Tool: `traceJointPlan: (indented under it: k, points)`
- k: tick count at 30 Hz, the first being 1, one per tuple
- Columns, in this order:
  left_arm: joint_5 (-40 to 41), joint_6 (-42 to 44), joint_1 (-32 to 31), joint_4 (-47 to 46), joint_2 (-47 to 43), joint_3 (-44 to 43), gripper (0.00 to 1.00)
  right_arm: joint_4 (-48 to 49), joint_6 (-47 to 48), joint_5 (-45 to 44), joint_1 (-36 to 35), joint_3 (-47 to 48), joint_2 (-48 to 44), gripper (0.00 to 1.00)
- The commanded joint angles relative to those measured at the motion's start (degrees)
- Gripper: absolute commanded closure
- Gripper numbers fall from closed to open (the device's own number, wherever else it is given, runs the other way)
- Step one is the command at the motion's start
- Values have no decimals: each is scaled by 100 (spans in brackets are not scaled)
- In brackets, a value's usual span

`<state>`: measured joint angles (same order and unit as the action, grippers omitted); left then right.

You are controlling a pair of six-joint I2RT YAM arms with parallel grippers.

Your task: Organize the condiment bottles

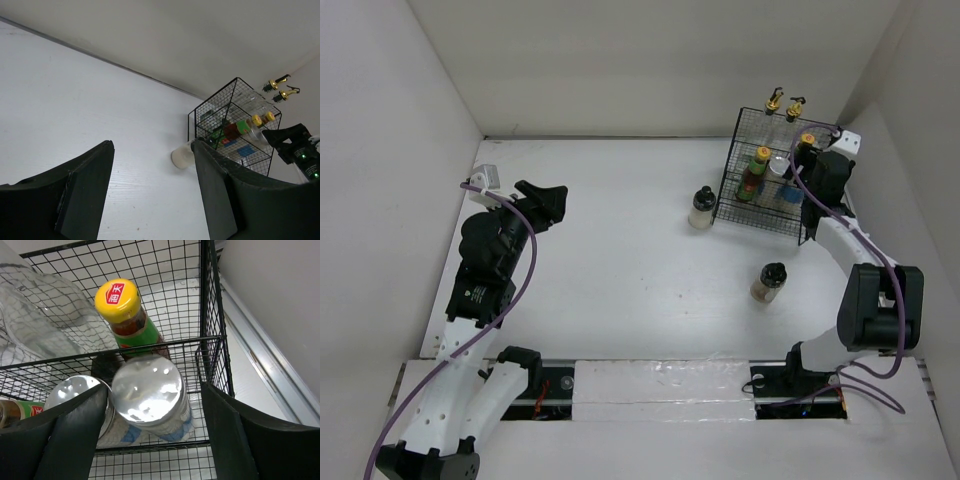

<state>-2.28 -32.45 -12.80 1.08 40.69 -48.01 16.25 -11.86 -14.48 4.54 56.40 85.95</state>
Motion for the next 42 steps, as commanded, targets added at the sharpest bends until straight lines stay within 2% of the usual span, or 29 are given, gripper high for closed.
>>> traceJointPlan:
  k: [1, 7, 9, 11, 12, 15, 17, 18, 19, 22, 26, 32, 35, 42]
  points:
    - [0, 28, -21, -249, -26, -103, 39, 440, -80, -72, -5, 90, -175, 19]
    - [-8, 28, -21, -249, -26, -103, 39, 256, -80, -64, -92, 38, -798, 17]
    - [-9, 28, -21, -249, -26, -103, 39, 256, -80, -64, -250, -103, -1272, 21]
    - [53, 28, -21, -249, -26, -103, 39, 343, -80, 50, -618, -243, -1545, 31]
    - [53, 28, -21, -249, -26, -103, 39, 431, -80, 103, -795, -444, -1747, 49]
    - [0, 28, -21, -249, -26, -43, 39, 983, 7, 471, -1603, -883, -1810, 78]
    - [0, 28, -21, -249, -26, -42, 39, 1056, 157, 613, -2016, -885, -1670, 78]
    - [0, 28, -21, -249, 44, -94, 39, 1056, 262, 752, -2349, -824, -1556, 73]
    - [0, 28, -21, -249, 45, -95, 39, 838, 489, 867, -2482, -606, -1277, 61]
    - [-70, 28, -21, -249, -16, -42, 39, 538, 675, 1078, -2817, -245, -758, 43]
    - [-61, 28, -21, -249, 53, -95, 39, 344, 729, 1149, -2888, 98, -186, 43]
    - [0, 28, -21, -249, 44, -103, 39, 27, 729, 1237, -2888, 494, 351, 56]
    - [-1, 28, -21, -249, -8, -51, 39, -139, 729, 1237, -2888, 556, 484, 56]
    - [0, 28, -21, -249, -26, -51, 39, -228, 614, 666, -2888, 355, 431, 45]
